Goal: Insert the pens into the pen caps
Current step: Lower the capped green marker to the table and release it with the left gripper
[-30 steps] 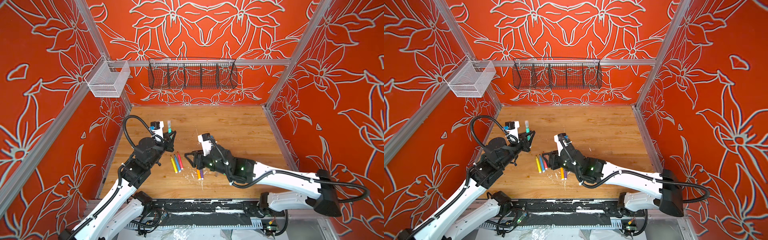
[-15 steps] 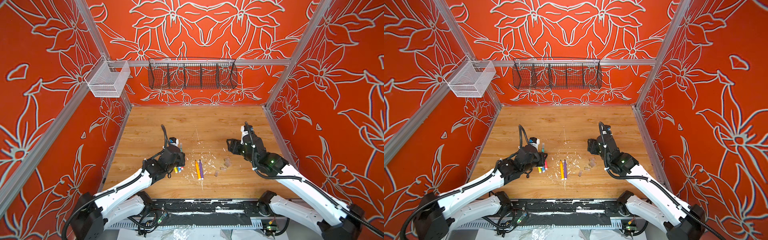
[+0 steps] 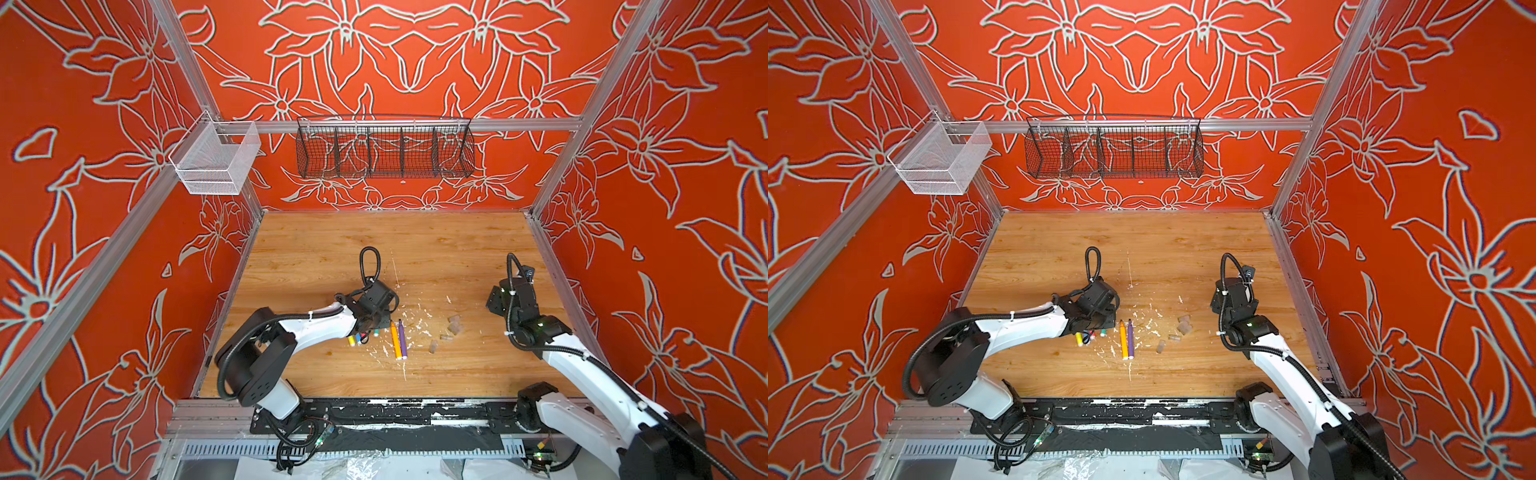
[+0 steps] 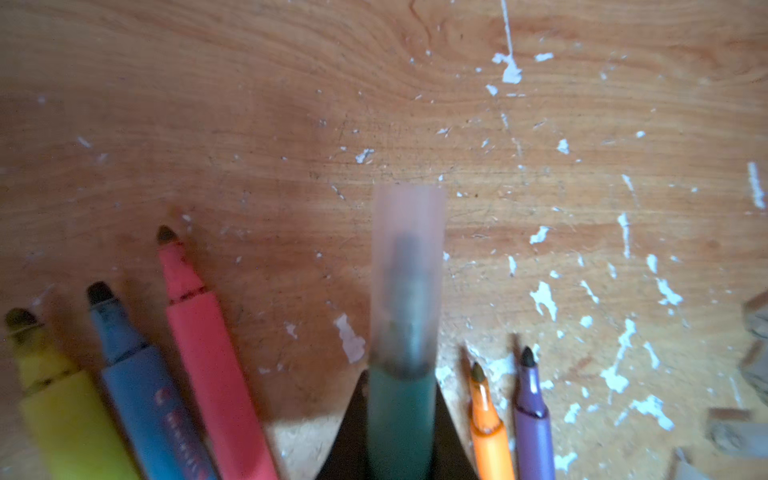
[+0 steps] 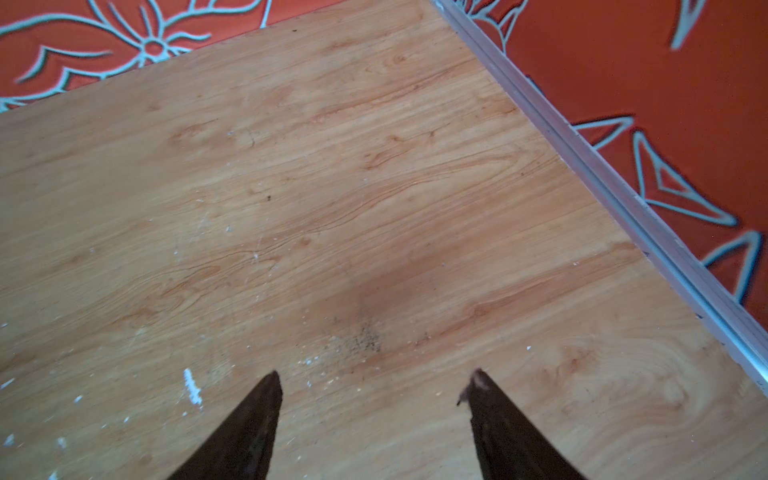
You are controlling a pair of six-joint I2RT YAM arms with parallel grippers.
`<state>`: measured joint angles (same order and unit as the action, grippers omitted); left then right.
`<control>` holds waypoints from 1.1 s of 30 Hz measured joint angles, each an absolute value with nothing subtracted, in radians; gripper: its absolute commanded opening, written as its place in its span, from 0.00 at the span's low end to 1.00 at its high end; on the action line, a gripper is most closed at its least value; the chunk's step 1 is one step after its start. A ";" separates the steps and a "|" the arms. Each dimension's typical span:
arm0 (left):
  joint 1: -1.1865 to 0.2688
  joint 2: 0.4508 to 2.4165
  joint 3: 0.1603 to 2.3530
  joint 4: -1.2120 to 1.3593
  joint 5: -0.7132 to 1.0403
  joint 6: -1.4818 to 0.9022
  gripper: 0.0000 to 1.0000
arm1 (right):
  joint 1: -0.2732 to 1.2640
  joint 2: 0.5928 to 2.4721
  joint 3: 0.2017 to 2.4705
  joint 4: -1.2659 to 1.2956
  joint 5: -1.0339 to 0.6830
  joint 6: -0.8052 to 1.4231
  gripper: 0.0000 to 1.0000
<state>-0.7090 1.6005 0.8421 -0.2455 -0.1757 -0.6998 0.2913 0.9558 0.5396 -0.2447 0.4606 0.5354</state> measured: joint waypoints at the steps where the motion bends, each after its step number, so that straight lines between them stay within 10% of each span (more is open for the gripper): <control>1: -0.709 1.635 0.861 -0.248 -0.178 -0.702 0.00 | 0.287 0.970 0.534 -0.234 0.475 0.535 0.72; 15: -0.713 1.737 0.944 -0.246 -0.238 -0.738 0.29 | 0.283 0.900 0.472 -0.172 0.516 0.542 0.73; 28: -0.714 1.625 0.932 -0.377 -0.304 -0.720 0.82 | 0.282 0.863 0.447 -0.170 0.515 0.542 0.73; 33: -0.714 1.489 0.967 -0.460 -0.332 -0.757 0.77 | 0.282 0.860 0.447 -0.170 0.514 0.542 0.74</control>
<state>-0.7136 1.4891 0.9672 -0.4603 -0.3317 -0.7574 0.2825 0.8604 0.4473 -0.1699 0.5144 0.5423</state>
